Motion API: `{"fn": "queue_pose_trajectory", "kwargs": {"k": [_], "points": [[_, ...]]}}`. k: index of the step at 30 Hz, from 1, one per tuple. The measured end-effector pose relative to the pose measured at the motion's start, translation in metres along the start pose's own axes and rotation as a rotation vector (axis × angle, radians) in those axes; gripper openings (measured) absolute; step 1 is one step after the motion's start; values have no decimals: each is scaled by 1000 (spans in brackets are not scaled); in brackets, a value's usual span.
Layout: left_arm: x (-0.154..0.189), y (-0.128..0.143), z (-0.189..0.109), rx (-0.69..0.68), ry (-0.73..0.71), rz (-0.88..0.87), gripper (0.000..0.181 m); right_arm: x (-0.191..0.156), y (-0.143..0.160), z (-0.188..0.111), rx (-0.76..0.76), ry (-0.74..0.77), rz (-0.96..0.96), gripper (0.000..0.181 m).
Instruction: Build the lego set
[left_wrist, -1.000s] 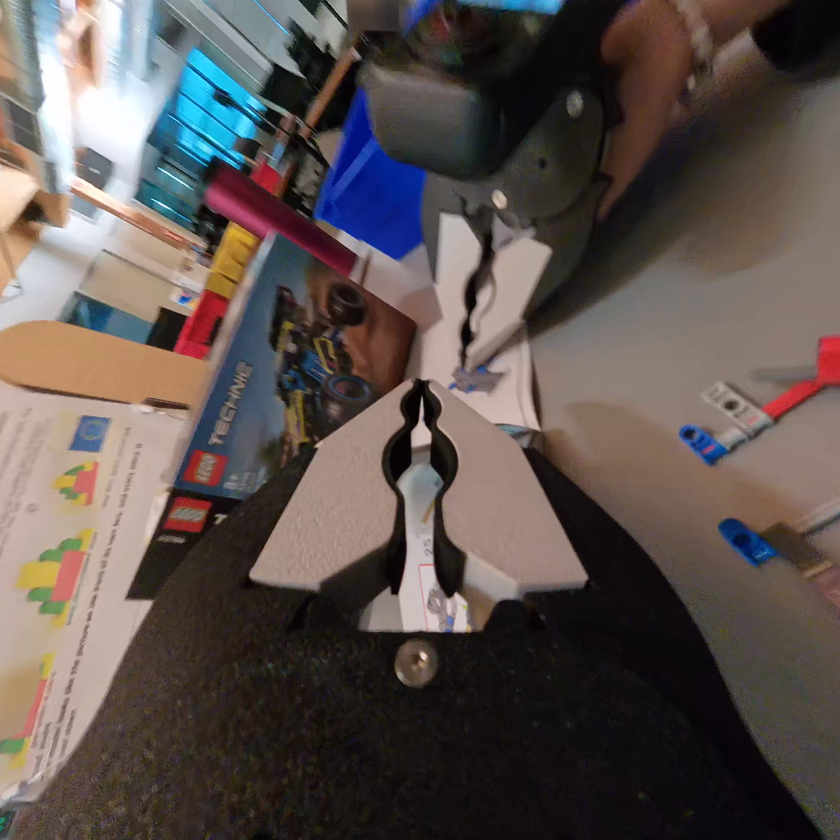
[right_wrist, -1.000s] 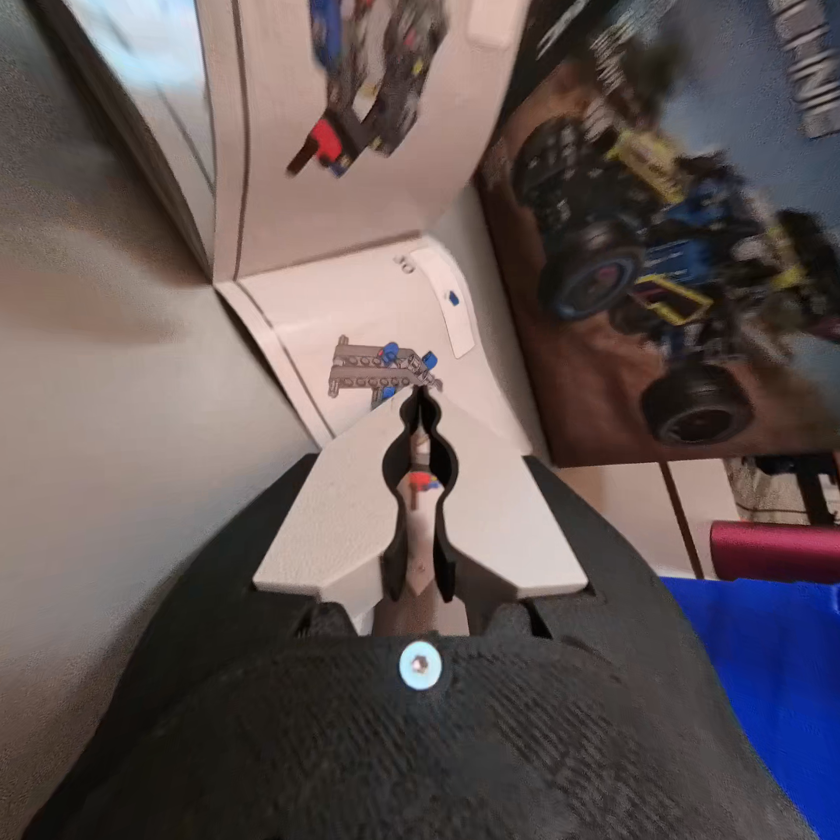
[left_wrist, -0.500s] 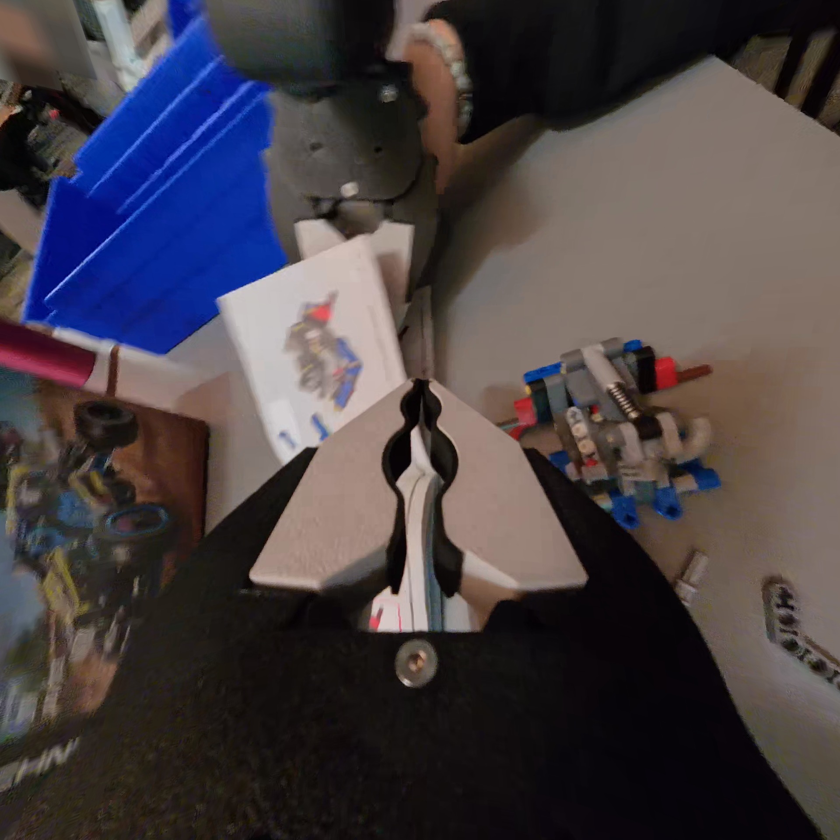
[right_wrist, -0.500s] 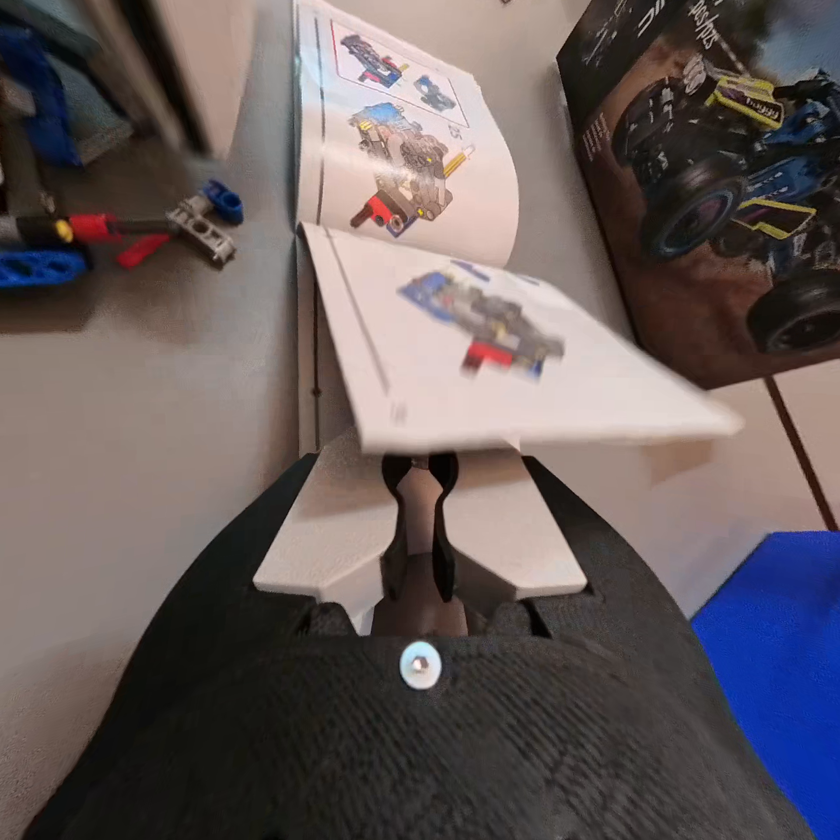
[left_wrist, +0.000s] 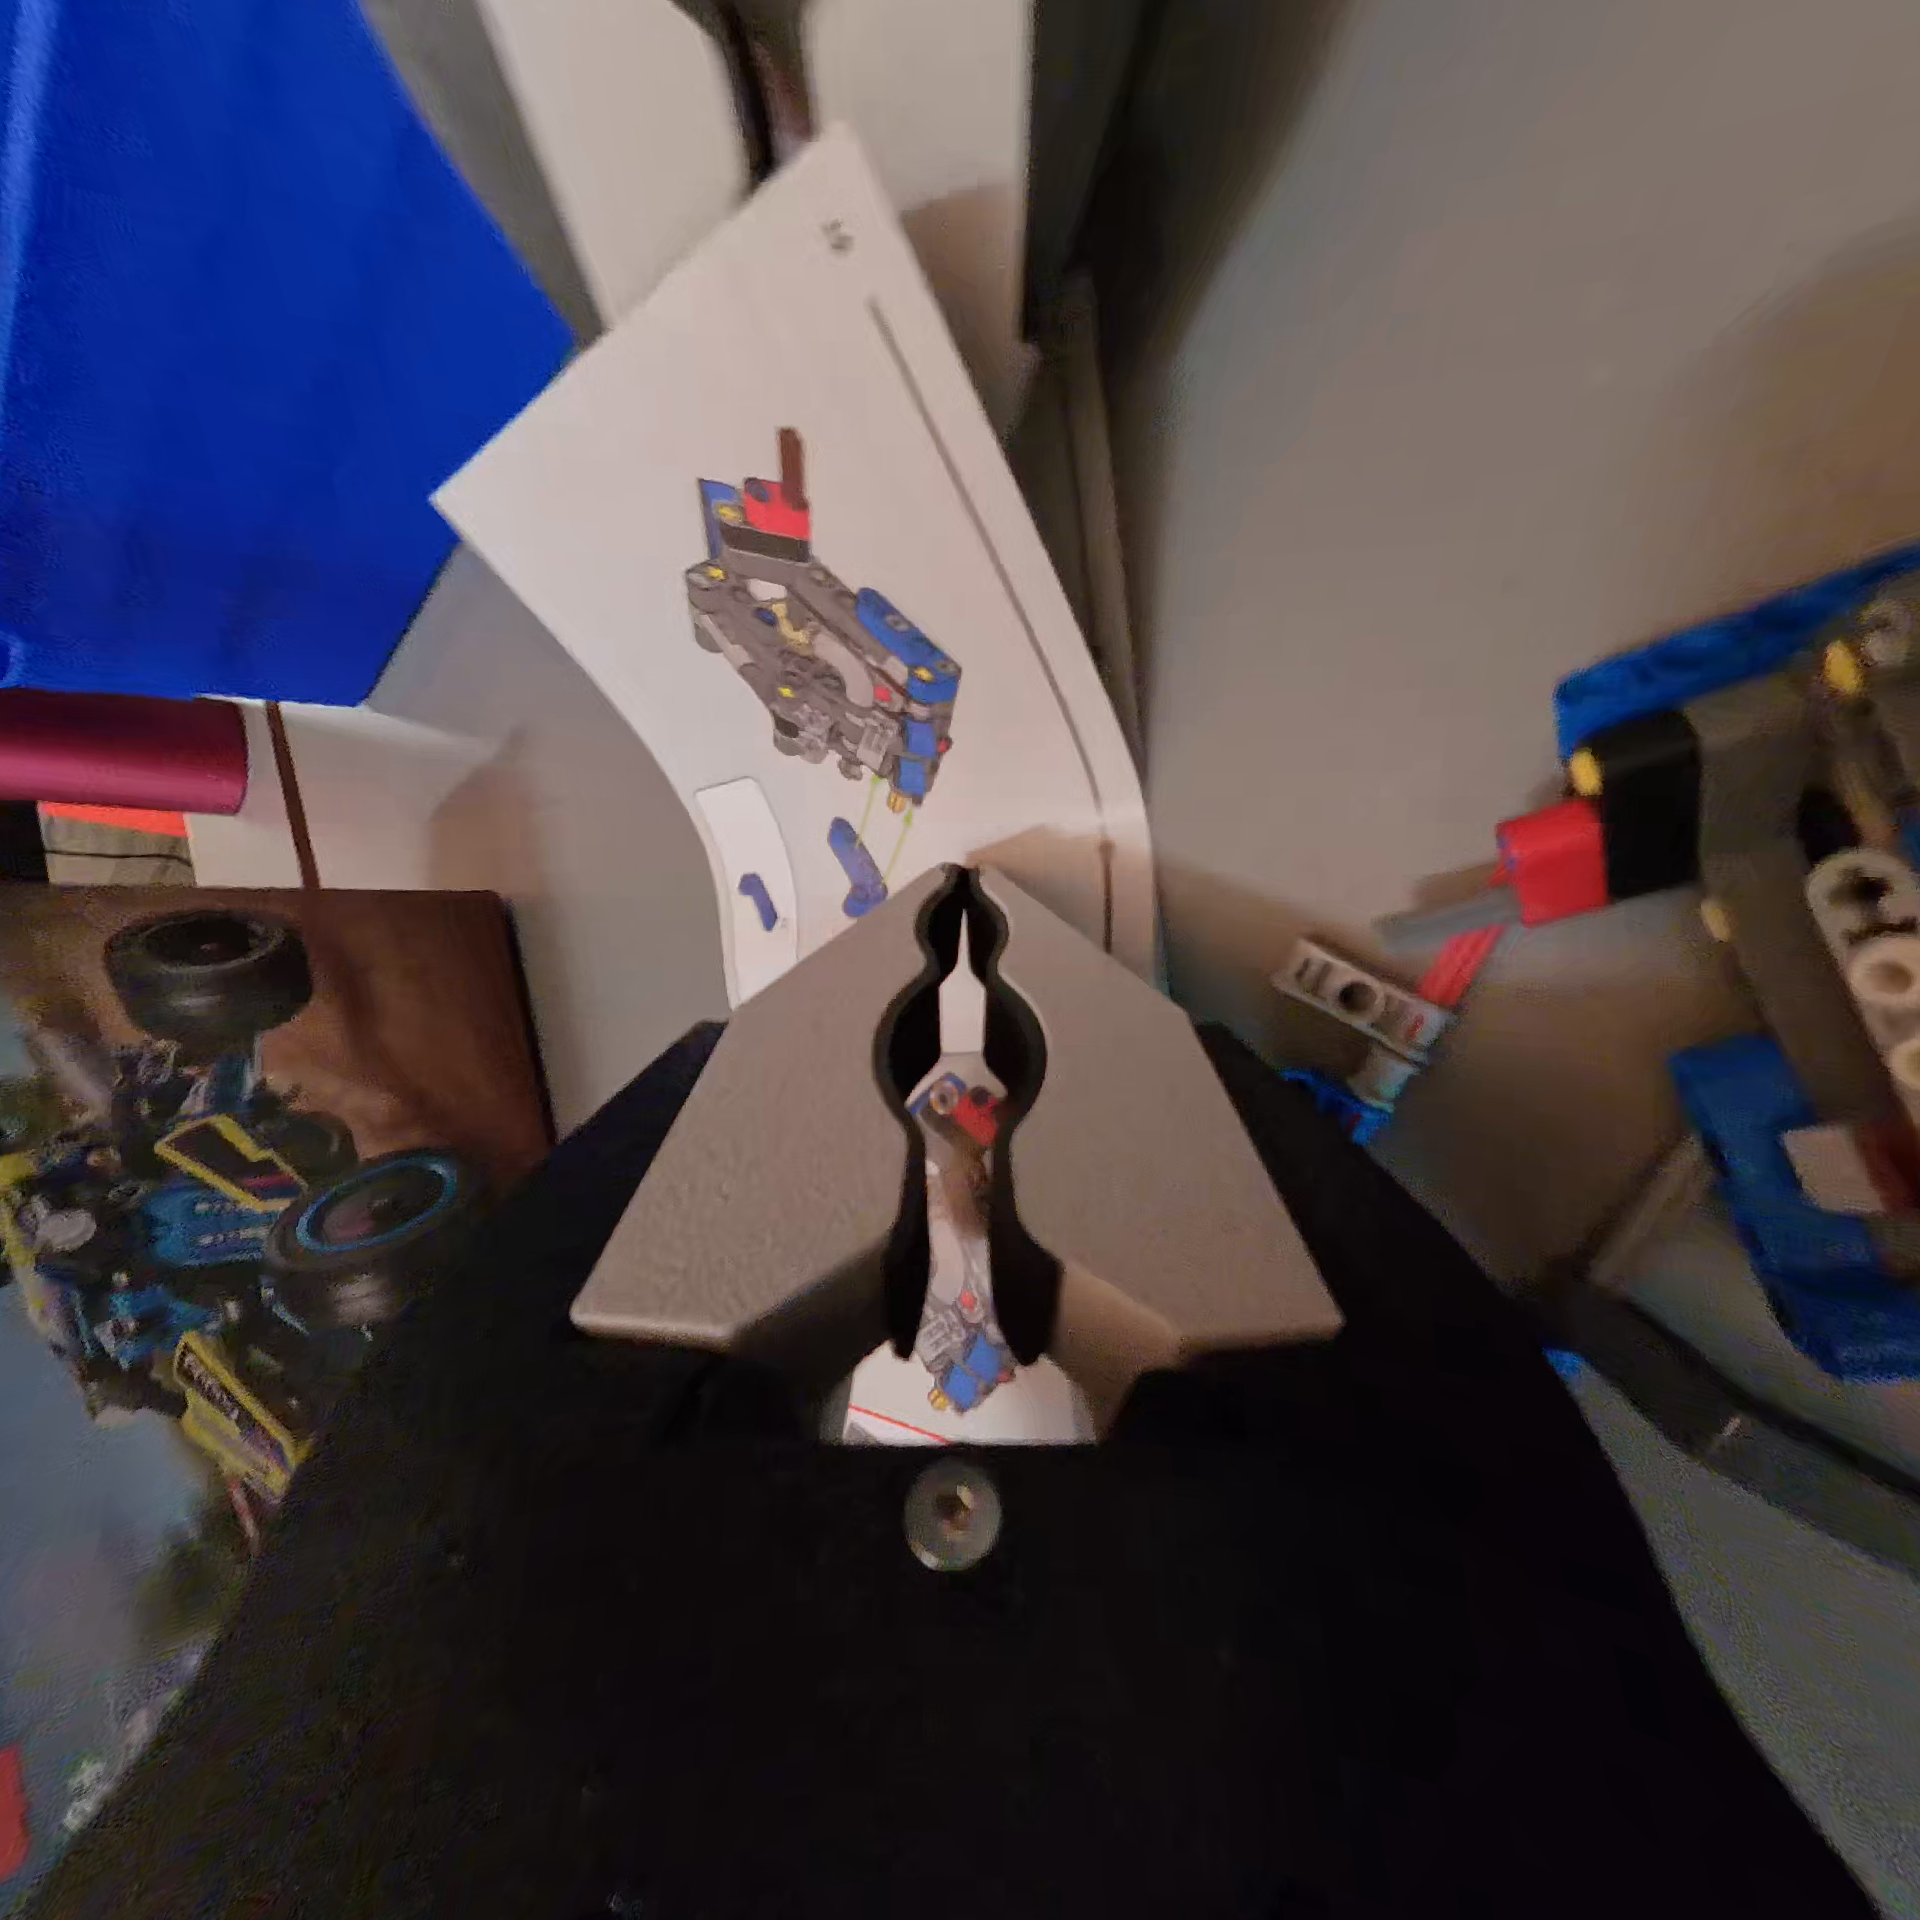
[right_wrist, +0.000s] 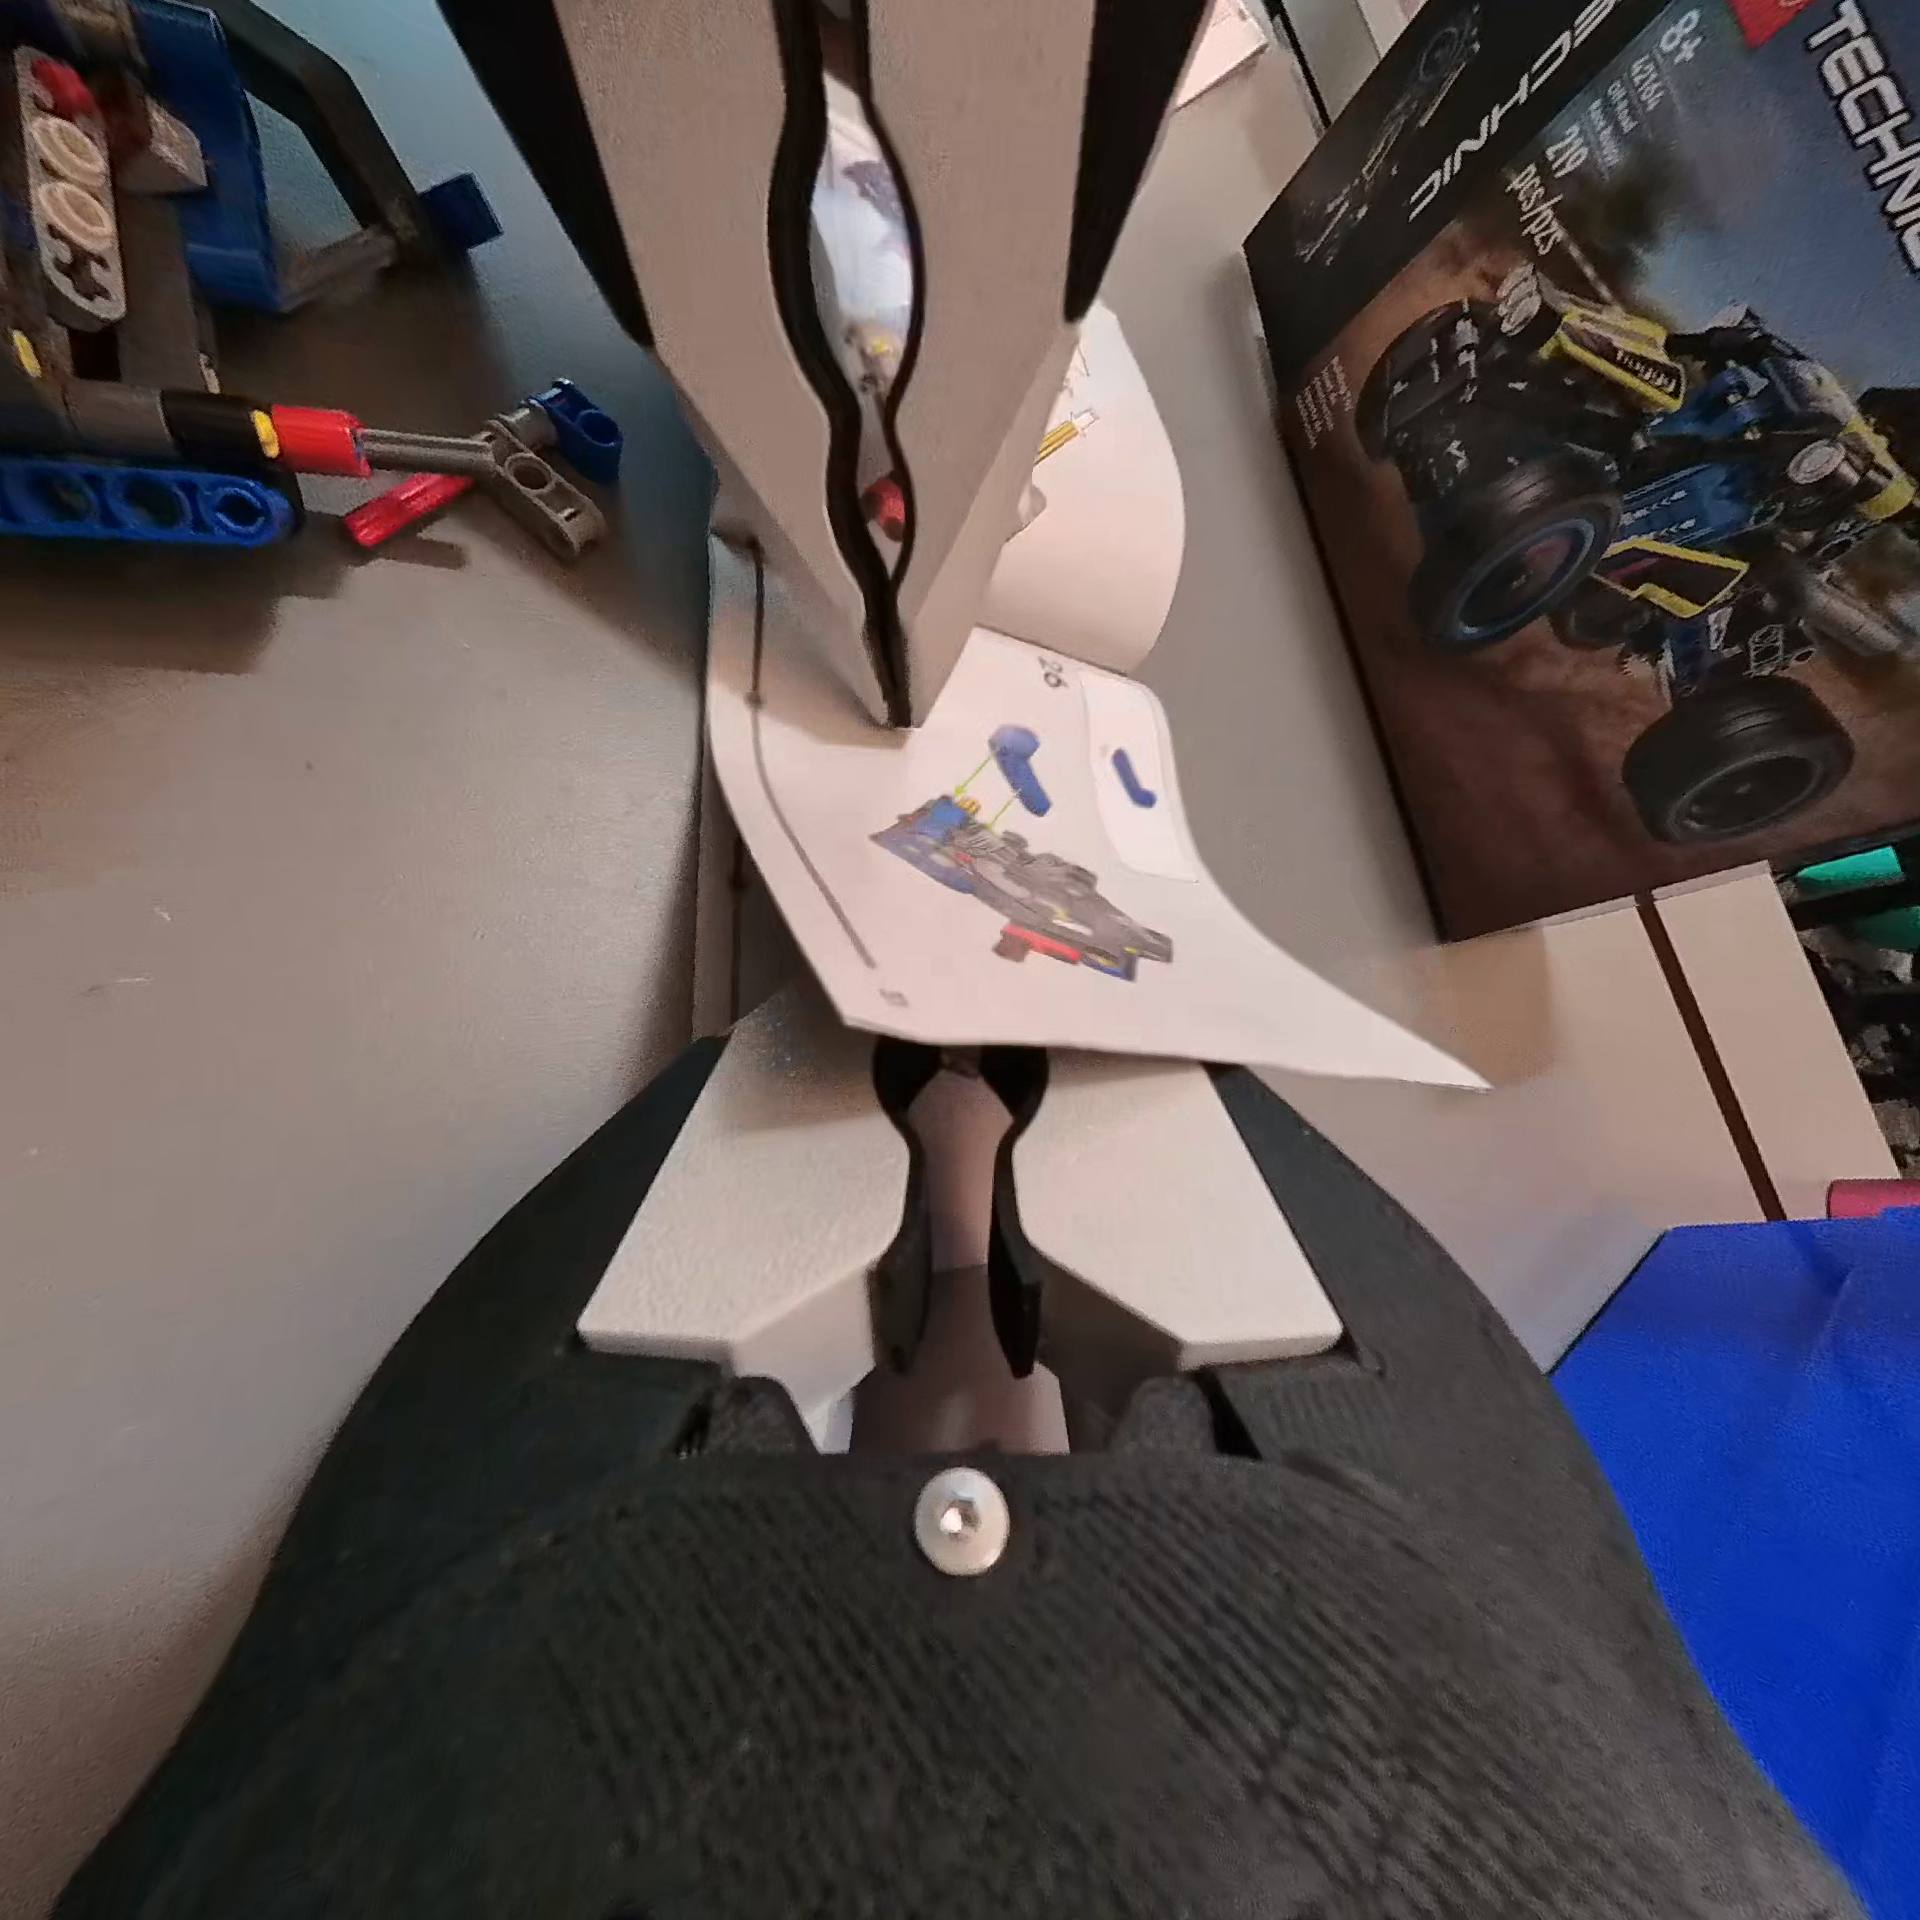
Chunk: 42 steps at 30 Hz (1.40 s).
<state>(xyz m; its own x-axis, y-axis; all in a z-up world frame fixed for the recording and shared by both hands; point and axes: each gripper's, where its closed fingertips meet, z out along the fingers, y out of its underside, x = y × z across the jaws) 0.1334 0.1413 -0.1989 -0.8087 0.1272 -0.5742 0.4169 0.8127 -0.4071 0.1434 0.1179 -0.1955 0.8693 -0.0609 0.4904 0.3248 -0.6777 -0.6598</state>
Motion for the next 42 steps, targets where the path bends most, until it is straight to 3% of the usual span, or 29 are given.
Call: {"fn": "queue_pose_trajectory", "kwargs": {"k": [15, 20, 22, 24, 26, 28, 30, 33, 35, 39, 42], "points": [[2, 28, -16, -196, -28, 260, 0, 0, 3, 2, -51, 2, 4, 0], [1, 29, -17, -185, -55, 197, 0, 4, 2, -1, -11, 22, 60, 0], [1, 32, -18, -187, -66, 158, 0, 11, 14, -10, -48, 37, 85, 0], [1, 35, -19, -182, -75, 135, 0, 39, 19, -31, -61, 184, 132, 0], [1, 35, -20, -172, -78, 115, 0, 57, -1, -53, 49, 263, 203, 0], [1, 35, -19, -164, -75, 96, 0, 53, -24, -60, 141, 204, 249, 0], [1, 35, -19, -152, -71, 63, 0, 45, -26, -55, 98, 175, 221, 0], [2, 35, -19, -124, -66, 5, 0, 21, 2, -30, -109, 78, 158, 0], [2, 35, -19, -105, -69, -21, 0, 15, 12, -15, -165, 56, 107, 0], [1, 35, -19, -64, -71, -81, 0, 39, -14, 12, -84, 107, 50, 0], [-8, 34, -27, -2, -122, -227, 0, 47, -29, 39, -37, 30, 103, 0]]}}
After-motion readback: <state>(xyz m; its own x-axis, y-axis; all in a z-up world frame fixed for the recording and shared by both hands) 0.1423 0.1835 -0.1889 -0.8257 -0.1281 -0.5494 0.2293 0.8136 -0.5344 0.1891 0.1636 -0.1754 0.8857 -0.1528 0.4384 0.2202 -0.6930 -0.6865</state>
